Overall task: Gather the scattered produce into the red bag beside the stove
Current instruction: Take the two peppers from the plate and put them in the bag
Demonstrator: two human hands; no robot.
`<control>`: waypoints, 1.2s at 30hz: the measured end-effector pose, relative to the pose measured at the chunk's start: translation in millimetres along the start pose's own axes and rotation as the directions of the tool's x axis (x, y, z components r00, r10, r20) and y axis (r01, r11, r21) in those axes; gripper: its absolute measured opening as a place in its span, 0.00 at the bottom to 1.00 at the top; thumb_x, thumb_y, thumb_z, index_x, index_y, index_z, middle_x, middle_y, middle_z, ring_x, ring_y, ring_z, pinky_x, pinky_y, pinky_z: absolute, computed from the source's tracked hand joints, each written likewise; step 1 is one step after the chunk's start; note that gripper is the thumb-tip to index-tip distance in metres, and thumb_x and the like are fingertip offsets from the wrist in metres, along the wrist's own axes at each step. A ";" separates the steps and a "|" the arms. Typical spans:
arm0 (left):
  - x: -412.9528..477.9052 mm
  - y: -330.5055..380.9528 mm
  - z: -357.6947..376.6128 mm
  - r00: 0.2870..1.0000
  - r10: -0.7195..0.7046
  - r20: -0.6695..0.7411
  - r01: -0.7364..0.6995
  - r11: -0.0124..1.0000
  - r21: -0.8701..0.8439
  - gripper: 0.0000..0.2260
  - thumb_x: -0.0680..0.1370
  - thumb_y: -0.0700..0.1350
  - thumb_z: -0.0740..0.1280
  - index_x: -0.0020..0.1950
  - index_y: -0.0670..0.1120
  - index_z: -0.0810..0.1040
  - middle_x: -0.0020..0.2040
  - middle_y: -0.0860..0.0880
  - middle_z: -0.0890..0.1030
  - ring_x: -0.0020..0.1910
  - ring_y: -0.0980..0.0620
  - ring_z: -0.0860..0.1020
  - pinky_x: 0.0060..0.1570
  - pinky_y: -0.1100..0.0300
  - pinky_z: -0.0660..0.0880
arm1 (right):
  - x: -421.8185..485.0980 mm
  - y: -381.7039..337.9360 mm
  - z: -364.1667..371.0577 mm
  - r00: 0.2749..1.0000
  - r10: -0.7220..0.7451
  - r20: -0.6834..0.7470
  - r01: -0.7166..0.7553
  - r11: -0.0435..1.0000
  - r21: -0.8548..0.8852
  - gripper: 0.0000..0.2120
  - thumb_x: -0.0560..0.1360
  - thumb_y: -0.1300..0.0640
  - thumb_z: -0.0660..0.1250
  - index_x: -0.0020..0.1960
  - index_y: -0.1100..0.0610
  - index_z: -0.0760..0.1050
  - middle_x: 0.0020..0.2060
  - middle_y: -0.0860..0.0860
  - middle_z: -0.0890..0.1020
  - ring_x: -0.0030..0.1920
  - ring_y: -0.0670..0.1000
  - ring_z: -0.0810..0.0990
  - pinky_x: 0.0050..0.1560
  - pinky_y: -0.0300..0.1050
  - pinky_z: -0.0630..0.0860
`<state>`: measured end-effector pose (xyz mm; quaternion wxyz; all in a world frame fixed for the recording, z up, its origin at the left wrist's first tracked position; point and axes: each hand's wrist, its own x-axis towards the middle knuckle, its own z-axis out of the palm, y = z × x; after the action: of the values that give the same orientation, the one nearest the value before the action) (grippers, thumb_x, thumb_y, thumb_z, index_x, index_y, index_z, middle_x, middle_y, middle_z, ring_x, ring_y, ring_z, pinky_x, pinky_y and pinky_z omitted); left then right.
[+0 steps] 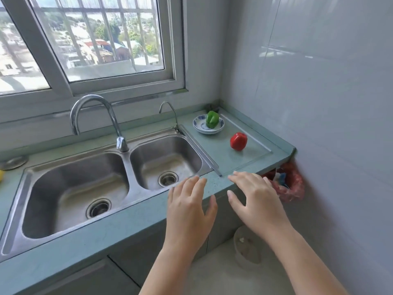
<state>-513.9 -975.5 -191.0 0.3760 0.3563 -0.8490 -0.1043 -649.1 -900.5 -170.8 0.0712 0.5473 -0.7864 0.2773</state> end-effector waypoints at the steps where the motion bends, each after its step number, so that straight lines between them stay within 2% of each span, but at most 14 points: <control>1: 5.2 -5.0 4.8 1.000 0.005 0.007 -0.005 1.000 -0.007 0.18 0.73 0.51 0.59 0.56 0.44 0.79 0.54 0.47 0.81 0.54 0.45 0.77 0.56 0.48 0.73 | 6.4 2.6 5.6 1.000 0.001 0.005 -0.001 1.000 -0.006 0.22 0.70 0.46 0.55 0.55 0.56 0.78 0.54 0.52 0.81 0.56 0.55 0.77 0.59 0.61 0.68; 6: 39.5 -26.1 37.8 0.999 0.009 0.044 -0.007 1.000 -0.029 0.18 0.72 0.52 0.59 0.56 0.45 0.79 0.54 0.49 0.81 0.54 0.46 0.77 0.54 0.45 0.74 | 49.1 20.7 25.5 1.000 -0.017 0.000 0.017 0.999 -0.032 0.21 0.70 0.47 0.55 0.53 0.56 0.79 0.51 0.53 0.82 0.53 0.54 0.79 0.53 0.57 0.72; 11: 83.3 -44.3 76.3 0.997 0.055 0.047 -0.052 0.996 -0.078 0.16 0.72 0.50 0.60 0.56 0.45 0.78 0.53 0.49 0.81 0.54 0.44 0.78 0.52 0.44 0.74 | 96.8 53.2 47.9 1.000 0.013 0.013 -0.012 0.999 -0.041 0.22 0.70 0.47 0.55 0.54 0.57 0.78 0.52 0.53 0.82 0.54 0.54 0.79 0.54 0.55 0.72; 15: 129.8 -63.9 114.3 0.992 0.110 0.061 -0.106 0.992 -0.067 0.15 0.73 0.49 0.60 0.56 0.46 0.78 0.54 0.50 0.80 0.57 0.46 0.76 0.57 0.46 0.72 | 143.7 89.6 71.6 0.998 0.049 0.030 -0.048 0.998 -0.031 0.19 0.71 0.49 0.59 0.56 0.57 0.77 0.54 0.53 0.81 0.57 0.55 0.77 0.58 0.62 0.69; 18: 173.1 -73.8 144.9 0.986 0.118 0.115 -0.110 0.991 -0.075 0.16 0.74 0.49 0.59 0.56 0.45 0.78 0.55 0.49 0.80 0.57 0.46 0.76 0.56 0.42 0.72 | 177.5 121.4 85.4 0.995 0.085 0.052 -0.084 0.996 -0.019 0.18 0.71 0.52 0.62 0.58 0.57 0.76 0.57 0.53 0.79 0.59 0.55 0.75 0.61 0.64 0.67; 22: 224.1 -82.5 189.9 0.975 0.163 0.153 -0.157 0.986 -0.051 0.16 0.73 0.49 0.60 0.56 0.44 0.78 0.54 0.48 0.80 0.56 0.45 0.76 0.57 0.50 0.69 | 214.8 167.1 104.5 0.986 0.149 0.075 -0.149 0.989 -0.001 0.16 0.73 0.54 0.65 0.59 0.57 0.75 0.58 0.53 0.78 0.61 0.54 0.74 0.63 0.62 0.65; 26: 256.6 -92.9 231.0 0.977 0.128 0.169 -0.120 0.991 -0.054 0.17 0.73 0.49 0.60 0.57 0.44 0.78 0.55 0.46 0.80 0.57 0.48 0.72 0.59 0.55 0.66 | 241.4 206.1 127.6 0.967 0.204 0.153 -0.204 0.979 -0.015 0.18 0.74 0.52 0.65 0.62 0.55 0.73 0.60 0.52 0.77 0.62 0.52 0.72 0.65 0.59 0.65; 32: 283.4 -108.0 279.1 0.959 0.089 0.267 -0.077 0.996 -0.054 0.18 0.73 0.50 0.59 0.57 0.42 0.78 0.57 0.43 0.79 0.56 0.42 0.76 0.57 0.47 0.71 | 269.8 245.0 161.7 0.922 0.285 0.260 -0.280 0.958 -0.060 0.22 0.75 0.48 0.63 0.66 0.54 0.68 0.66 0.51 0.71 0.65 0.52 0.68 0.67 0.52 0.61; 36: 297.2 -122.6 300.0 0.954 0.051 0.297 -0.038 0.998 -0.049 0.18 0.73 0.49 0.58 0.57 0.42 0.78 0.57 0.44 0.79 0.56 0.42 0.76 0.57 0.48 0.71 | 281.6 255.4 183.0 0.887 0.320 0.333 -0.312 0.947 -0.079 0.27 0.74 0.46 0.63 0.69 0.52 0.63 0.69 0.51 0.66 0.67 0.53 0.64 0.67 0.52 0.63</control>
<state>-800.9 -1294.6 -286.5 0.2534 0.3093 -0.9013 -0.1663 -954.0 -1162.8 -298.3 -0.1062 0.4508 -0.8684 0.1770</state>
